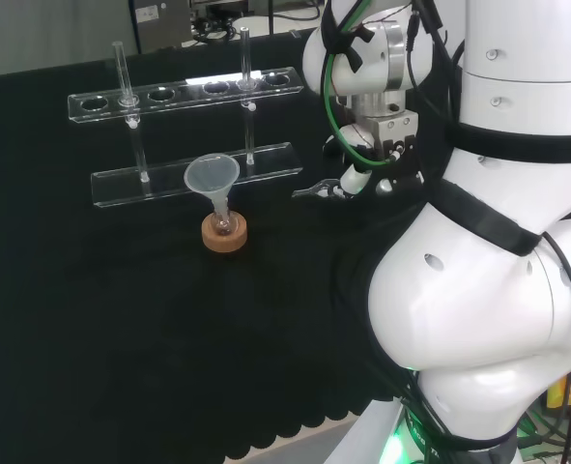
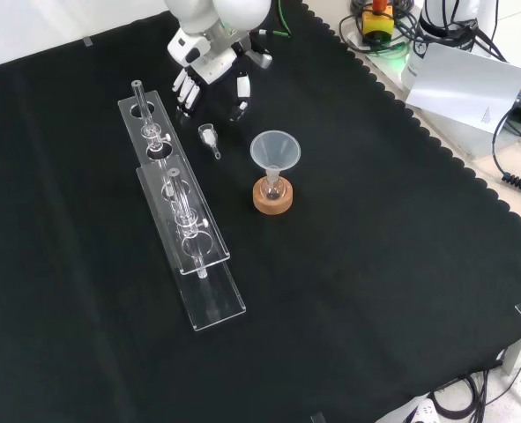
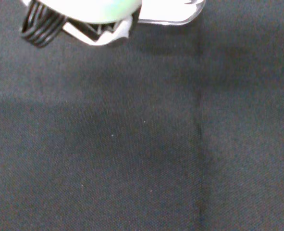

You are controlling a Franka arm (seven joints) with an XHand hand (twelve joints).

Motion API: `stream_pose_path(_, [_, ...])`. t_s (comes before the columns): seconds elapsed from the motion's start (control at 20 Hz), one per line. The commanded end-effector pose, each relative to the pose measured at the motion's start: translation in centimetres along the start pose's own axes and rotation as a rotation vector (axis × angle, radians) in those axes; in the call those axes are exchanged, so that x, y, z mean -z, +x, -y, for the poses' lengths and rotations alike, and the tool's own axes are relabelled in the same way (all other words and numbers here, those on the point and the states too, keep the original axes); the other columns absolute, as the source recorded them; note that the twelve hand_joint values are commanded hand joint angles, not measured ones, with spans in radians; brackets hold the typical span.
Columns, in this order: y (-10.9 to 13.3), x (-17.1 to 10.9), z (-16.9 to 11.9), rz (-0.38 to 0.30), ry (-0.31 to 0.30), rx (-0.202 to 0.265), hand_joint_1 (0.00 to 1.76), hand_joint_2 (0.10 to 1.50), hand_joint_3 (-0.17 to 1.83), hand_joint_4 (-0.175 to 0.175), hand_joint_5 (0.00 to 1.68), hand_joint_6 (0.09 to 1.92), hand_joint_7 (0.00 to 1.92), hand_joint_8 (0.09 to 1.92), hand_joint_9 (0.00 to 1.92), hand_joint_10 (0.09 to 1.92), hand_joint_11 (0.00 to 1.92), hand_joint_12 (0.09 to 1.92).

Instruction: Pick up the weighing funnel.

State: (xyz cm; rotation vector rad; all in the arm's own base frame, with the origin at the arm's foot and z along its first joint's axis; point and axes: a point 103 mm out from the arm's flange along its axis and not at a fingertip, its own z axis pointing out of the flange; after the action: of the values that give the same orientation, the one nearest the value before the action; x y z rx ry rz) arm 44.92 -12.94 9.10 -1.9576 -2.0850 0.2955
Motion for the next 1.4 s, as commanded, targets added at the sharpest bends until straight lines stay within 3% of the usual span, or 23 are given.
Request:
stream_pose_path(0.05, [0.4, -0.6, -0.9, 0.017, 0.008, -0.001, 0.96, 0.59, 0.68, -0.048, 0.53, 0.09, 0.45, 0.69, 0.64, 0.58, 0.39, 1.32])
stream_pose_path(1.4, [0.4, -1.9, -2.0, 0.059, -0.002, -0.014, 0.98, 0.59, 0.69, -0.029, 0.66, 0.18, 0.54, 0.67, 0.68, 0.54, 0.41, 1.30])
